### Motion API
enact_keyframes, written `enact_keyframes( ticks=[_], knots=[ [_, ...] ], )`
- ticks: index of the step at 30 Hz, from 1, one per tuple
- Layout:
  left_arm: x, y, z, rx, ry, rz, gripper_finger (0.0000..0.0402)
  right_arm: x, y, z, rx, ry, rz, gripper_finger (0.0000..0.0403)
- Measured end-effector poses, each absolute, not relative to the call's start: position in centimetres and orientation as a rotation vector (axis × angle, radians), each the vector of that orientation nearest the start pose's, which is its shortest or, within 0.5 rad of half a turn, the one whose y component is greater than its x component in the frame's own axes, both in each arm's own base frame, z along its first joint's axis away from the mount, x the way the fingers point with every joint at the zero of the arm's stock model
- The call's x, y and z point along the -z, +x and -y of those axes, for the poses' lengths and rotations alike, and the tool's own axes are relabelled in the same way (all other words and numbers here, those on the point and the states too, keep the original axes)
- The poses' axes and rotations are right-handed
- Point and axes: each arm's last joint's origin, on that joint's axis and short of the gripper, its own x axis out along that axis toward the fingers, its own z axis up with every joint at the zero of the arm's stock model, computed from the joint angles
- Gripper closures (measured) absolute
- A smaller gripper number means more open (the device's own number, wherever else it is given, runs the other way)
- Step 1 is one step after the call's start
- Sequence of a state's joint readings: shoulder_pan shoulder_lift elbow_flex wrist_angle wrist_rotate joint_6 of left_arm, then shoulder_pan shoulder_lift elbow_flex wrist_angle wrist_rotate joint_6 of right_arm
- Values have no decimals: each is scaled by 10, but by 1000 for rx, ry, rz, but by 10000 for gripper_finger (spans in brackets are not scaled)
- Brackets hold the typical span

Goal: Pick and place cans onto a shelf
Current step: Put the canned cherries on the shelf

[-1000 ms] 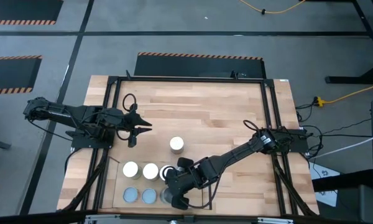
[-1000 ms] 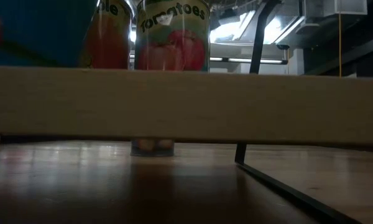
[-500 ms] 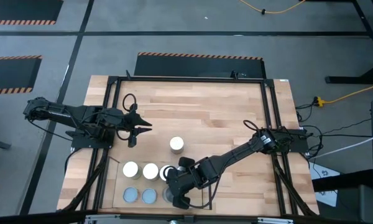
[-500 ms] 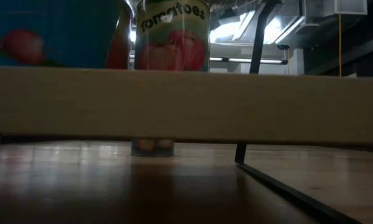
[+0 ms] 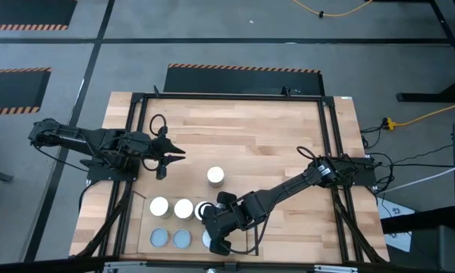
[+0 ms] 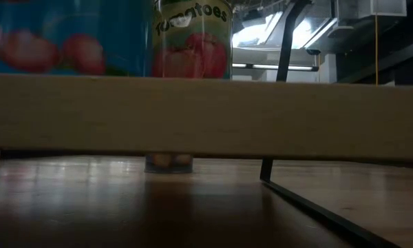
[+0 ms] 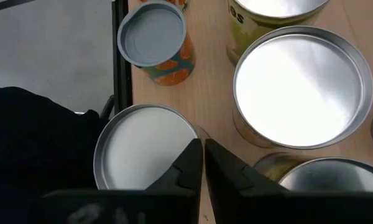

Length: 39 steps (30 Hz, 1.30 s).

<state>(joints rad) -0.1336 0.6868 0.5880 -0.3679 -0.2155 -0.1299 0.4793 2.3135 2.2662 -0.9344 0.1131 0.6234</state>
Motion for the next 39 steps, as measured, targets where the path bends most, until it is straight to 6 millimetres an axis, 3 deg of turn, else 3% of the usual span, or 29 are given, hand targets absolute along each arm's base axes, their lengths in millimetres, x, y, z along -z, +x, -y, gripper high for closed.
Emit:
enact_keyframes(
  ticks=[9, 15, 20, 29, 39],
  knots=[
    [-263, 151, 14, -110, -46, -458, 323, -268, 445, -228, -33, 287, -996, 380],
    [-263, 151, 14, -110, -45, -459, 323, -292, 442, -231, -104, 324, -976, 380],
    [-263, 151, 14, -111, -45, -461, 323, -303, 425, -240, -137, 303, -1008, 380],
    [-262, 150, 14, -111, -44, -467, 323, -289, 400, -261, -106, 231, -1150, 380],
    [-262, 150, 14, -111, -46, -467, 323, -256, 403, -268, -84, 239, -1150, 380]
  ],
)
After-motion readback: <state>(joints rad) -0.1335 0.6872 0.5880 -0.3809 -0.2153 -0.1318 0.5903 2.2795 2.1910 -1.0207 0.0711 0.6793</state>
